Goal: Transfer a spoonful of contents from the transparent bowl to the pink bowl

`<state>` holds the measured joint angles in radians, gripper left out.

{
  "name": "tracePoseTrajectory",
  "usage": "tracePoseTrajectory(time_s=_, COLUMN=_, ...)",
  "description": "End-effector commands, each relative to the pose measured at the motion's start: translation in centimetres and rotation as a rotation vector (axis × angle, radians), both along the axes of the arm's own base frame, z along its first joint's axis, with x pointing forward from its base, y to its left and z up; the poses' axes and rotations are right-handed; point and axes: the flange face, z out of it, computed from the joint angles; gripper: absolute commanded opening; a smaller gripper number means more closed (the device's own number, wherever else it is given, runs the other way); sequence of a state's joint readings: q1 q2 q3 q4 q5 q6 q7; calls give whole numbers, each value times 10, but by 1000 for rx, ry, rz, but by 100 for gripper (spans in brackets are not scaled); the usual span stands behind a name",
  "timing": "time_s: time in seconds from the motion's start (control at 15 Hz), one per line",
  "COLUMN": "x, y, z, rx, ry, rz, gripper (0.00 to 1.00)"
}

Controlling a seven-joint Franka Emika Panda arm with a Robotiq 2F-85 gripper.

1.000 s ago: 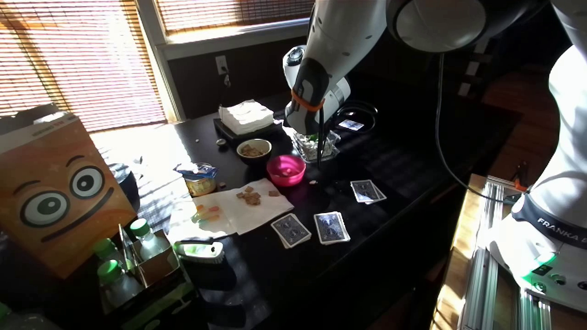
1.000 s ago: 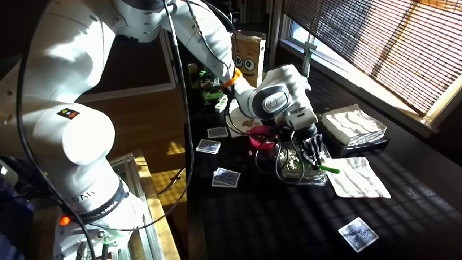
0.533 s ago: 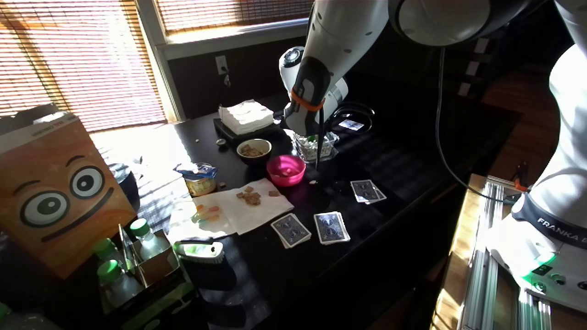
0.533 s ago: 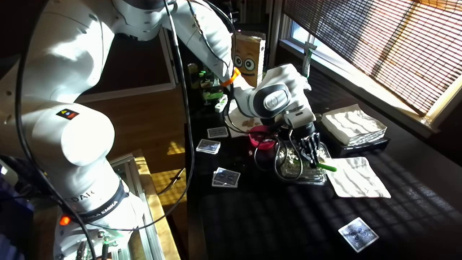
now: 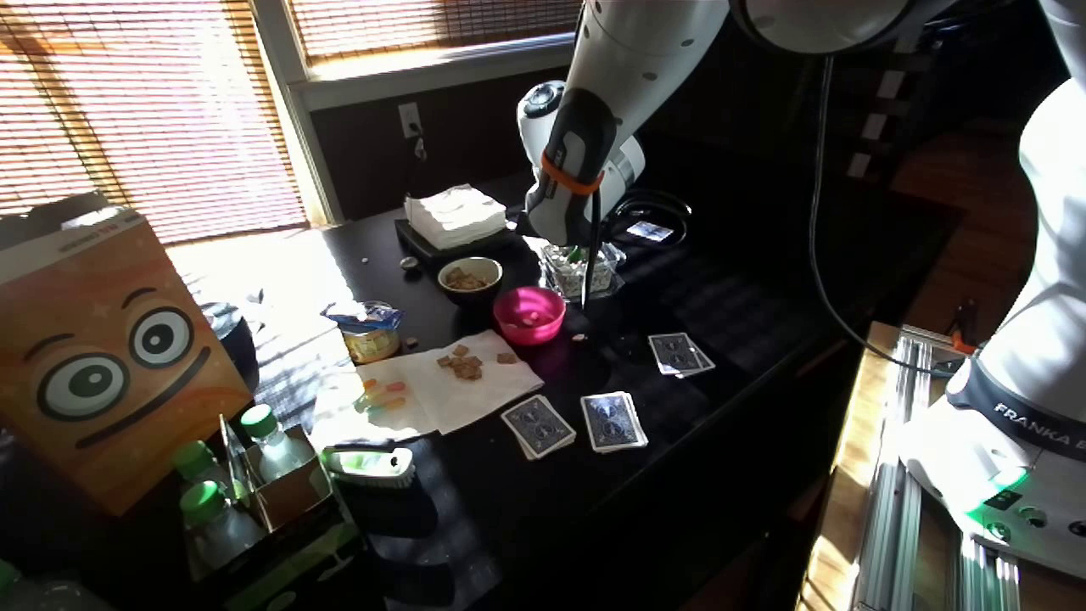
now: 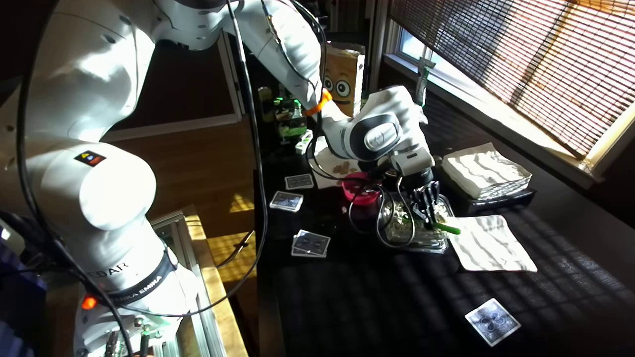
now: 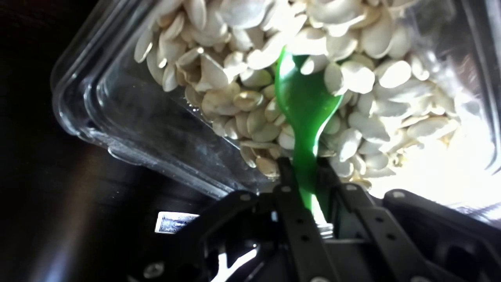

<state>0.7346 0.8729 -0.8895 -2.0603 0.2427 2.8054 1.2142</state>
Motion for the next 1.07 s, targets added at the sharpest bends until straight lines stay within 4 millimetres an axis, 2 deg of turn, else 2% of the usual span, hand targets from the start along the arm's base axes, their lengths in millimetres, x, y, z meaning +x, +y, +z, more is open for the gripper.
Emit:
tracePoseTrajectory(time_s=0.0, x=-1, y=-1, z=0, rx=65, ry=16, rz=-33, gripper=5)
tracePoseTrajectory(time_s=1.0, x=-2, y=-29, z=13, rx=209, ry=9, rz=-79, gripper=5)
